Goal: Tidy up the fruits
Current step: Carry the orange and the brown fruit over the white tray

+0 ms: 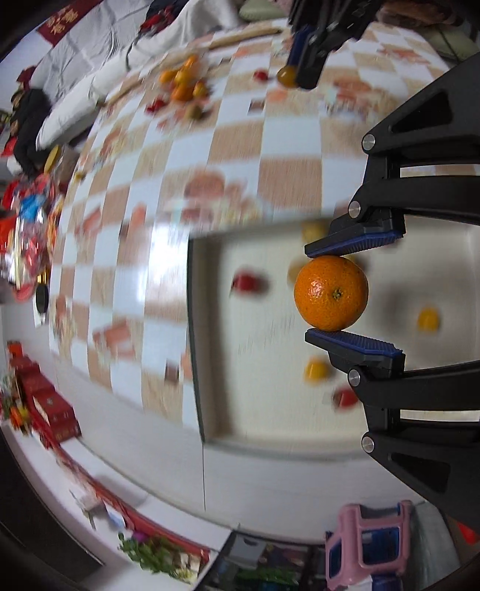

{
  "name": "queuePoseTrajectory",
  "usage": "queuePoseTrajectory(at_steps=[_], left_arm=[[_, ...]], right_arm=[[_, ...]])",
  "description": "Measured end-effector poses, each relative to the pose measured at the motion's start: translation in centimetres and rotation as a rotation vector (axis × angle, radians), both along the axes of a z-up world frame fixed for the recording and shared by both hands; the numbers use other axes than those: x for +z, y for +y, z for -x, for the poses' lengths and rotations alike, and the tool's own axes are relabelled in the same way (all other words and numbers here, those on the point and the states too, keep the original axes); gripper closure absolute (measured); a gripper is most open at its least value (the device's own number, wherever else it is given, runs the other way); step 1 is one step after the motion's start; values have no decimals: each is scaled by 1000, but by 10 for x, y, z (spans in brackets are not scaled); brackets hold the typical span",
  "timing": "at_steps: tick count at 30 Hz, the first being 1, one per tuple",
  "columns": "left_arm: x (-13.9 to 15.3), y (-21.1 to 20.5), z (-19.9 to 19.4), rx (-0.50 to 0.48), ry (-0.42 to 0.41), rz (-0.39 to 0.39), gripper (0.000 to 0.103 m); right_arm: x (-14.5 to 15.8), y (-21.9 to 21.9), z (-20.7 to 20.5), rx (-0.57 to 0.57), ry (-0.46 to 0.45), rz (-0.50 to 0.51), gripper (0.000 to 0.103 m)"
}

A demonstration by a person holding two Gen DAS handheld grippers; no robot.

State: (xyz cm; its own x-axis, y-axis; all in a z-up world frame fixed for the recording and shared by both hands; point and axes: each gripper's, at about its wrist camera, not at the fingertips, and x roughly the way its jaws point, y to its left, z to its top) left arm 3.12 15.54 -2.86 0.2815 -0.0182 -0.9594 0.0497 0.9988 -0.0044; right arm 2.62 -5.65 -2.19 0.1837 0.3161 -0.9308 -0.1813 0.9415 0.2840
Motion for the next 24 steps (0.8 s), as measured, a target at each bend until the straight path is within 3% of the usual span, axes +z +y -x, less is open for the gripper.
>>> queuePoseTrajectory(at_steps=[5,13,21,23,24], left_arm=[[-21,39,-25,6,20,-57,62],[-47,54,-53,-17,37,-66,62],[-64,54,-58,-32,54,-68,62],[-65,54,-61,-31,63,-58,55],[-66,54,-62,-33,66,-54,46]], right_arm=[[-5,55,0,70,26,-30,81],[-33,133,27,203,112,-22,81],[-66,166,57,332,143,115,80],[-71,170,62,360,140,141,80],[-72,172,64,376,134,155,80]])
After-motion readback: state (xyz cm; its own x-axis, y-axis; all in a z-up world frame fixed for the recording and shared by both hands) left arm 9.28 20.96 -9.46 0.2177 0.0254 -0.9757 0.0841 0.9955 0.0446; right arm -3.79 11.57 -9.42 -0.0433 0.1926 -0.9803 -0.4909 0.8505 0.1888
